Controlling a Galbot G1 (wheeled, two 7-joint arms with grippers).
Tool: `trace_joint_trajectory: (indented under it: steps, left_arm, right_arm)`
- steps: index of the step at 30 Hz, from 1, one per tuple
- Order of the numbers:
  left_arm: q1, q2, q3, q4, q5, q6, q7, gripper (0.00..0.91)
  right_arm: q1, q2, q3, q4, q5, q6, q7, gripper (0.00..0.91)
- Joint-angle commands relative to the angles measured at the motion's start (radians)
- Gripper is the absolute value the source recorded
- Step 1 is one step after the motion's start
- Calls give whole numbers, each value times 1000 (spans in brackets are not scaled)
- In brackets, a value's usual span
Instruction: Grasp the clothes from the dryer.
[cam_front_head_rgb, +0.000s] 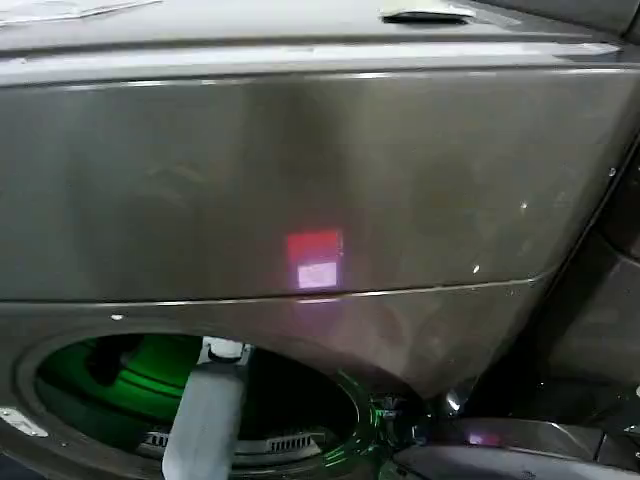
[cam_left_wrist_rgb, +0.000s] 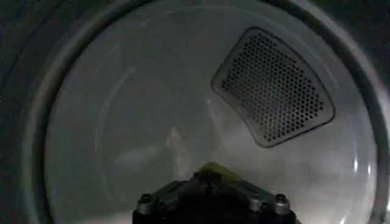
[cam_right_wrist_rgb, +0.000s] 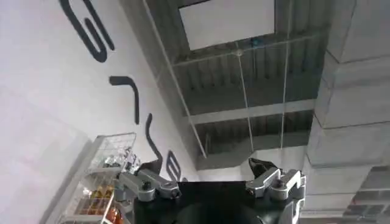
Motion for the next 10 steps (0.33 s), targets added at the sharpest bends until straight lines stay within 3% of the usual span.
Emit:
trace_joint_trajectory:
  steps: [1, 10]
  left_arm:
    - [5, 1, -4, -5, 0, -4, -2, 0]
    - [0, 12, -2, -1, -6, -1, 19, 0]
  right_arm:
    - [-4, -3, 7, -3, 2, -10, -12, 907]
    - [-23, -5, 22, 1, 13, -22, -12, 907]
